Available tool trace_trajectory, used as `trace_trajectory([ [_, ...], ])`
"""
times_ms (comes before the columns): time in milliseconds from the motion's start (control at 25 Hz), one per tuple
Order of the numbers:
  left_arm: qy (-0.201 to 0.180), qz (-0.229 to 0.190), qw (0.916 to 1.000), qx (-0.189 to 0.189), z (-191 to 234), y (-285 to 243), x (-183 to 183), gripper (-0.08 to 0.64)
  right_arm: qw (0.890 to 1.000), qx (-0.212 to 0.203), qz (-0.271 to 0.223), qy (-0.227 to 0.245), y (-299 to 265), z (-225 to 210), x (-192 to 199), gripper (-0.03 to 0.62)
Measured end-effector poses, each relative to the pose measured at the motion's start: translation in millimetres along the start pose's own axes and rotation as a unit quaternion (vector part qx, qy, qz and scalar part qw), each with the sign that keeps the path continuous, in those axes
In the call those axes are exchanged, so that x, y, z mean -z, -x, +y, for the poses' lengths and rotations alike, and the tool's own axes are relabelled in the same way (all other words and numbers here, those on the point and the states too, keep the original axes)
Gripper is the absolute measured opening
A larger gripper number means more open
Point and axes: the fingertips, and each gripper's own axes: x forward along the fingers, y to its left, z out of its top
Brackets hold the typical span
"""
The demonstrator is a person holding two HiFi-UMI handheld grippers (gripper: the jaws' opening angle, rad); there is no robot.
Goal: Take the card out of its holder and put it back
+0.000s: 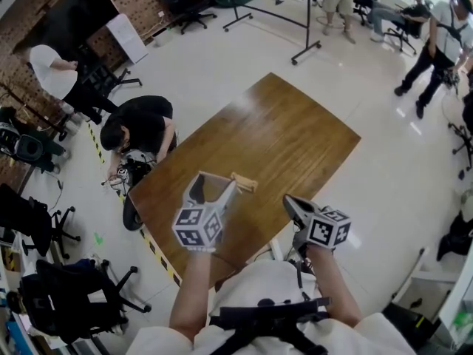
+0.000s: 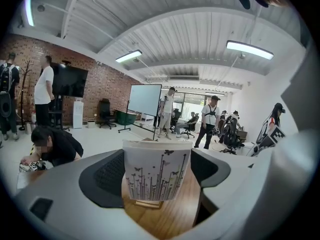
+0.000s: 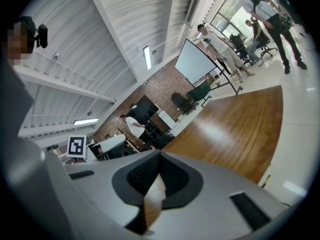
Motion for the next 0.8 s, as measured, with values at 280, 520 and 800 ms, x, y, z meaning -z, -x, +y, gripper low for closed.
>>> trace_trajectory([
  [280, 0.008, 0.017, 0.9998, 0.0, -15, 1, 26, 0.416, 0.998, 0.03, 0.013, 0.056, -10, 4, -10, 0.005],
  [520, 0.018, 0.028, 0.9994, 0.003, -10, -3, 43, 0.414, 0.997, 0.03, 0.014, 0.064, -21, 11, -13, 0.005],
  [800, 0.024, 0.034, 0.9991, 0.002, 4, -10, 47, 0.408, 0.996, 0.039, 0.011, 0.082, -31, 21, -18, 0.005],
])
